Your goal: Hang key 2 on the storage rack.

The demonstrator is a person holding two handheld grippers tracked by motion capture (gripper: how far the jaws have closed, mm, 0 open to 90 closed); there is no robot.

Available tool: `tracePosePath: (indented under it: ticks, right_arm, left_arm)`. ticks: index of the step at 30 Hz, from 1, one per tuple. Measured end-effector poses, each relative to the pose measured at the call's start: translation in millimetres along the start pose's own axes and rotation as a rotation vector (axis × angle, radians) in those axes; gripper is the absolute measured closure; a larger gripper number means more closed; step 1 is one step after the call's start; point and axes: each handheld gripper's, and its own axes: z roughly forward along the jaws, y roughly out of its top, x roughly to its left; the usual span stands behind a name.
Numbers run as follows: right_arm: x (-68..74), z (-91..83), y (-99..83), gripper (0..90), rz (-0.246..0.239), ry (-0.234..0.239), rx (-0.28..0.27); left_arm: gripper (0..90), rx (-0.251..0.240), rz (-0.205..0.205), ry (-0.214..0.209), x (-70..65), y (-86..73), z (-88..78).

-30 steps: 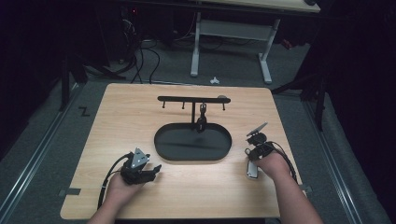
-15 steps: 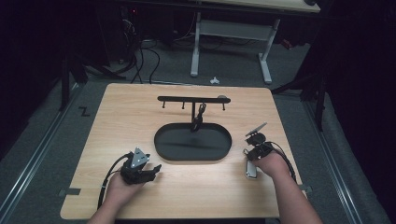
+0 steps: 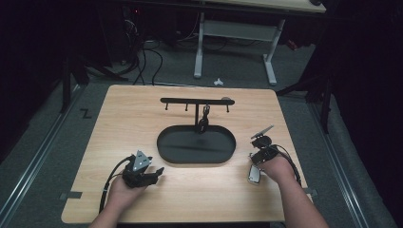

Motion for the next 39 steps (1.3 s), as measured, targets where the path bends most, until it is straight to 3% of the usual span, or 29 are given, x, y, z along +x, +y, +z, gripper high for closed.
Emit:
tracePosePath:
  ticks: [18, 30, 39]
  right_arm:
    - [2.8, -53.8, -9.9, 86.6, -0.013, 0.018, -0.096]
    - [10.1, -81.8, -1.7, 86.6, -0.018, -0.006, -0.130]
    - [13.1, -93.1, 5.7, 86.5, -0.010, -0.011, -0.143]
  left_arm:
    - [37.0, 0.000, 0.004, 0.002, 0.1, 0.3, 0.6]
    - [37.0, -0.002, 0.004, 0.003, -0.1, 0.4, 0.3]
    - [36.9, -0.004, 0.001, 0.003, 0.1, 0.5, 0.1]
